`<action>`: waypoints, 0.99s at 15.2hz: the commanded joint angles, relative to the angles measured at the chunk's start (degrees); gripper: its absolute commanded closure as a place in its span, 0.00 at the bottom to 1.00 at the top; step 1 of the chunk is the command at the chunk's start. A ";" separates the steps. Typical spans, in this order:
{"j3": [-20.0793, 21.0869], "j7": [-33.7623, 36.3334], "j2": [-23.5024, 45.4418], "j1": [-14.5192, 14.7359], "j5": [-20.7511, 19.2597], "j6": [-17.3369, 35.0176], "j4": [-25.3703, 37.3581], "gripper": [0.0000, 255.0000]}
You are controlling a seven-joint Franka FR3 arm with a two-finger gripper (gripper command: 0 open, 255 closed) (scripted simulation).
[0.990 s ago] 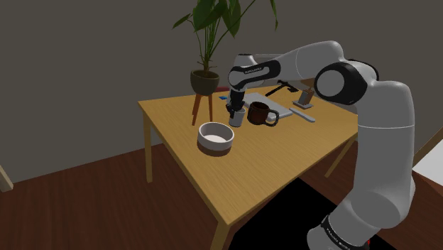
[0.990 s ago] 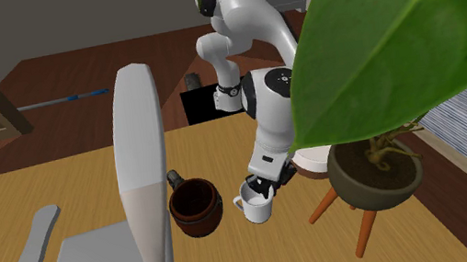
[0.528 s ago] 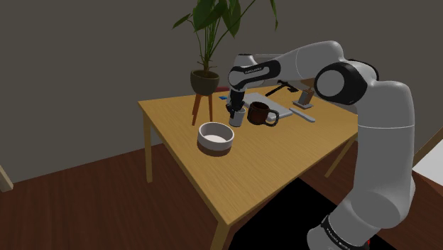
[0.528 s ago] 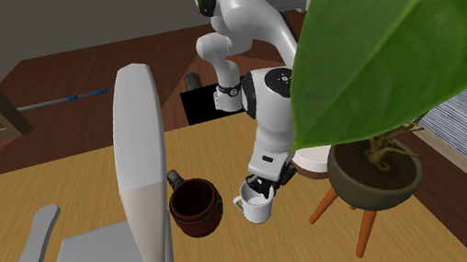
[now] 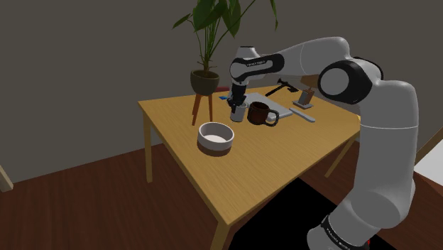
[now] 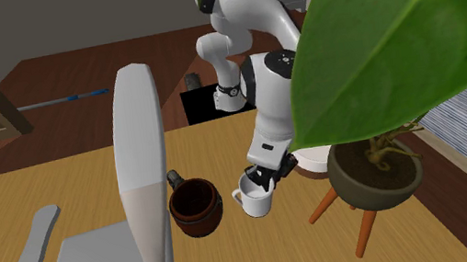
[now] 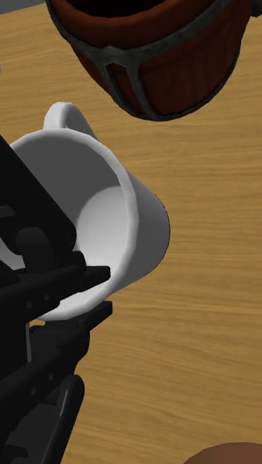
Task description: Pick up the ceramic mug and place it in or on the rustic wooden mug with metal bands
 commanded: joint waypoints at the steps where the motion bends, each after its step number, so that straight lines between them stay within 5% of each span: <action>1: -0.02 -0.07 -0.51 0.01 -0.01 -1.56 1.06 1.00; 15: -0.09 -0.56 -2.16 -0.02 0.00 -11.50 9.36 1.00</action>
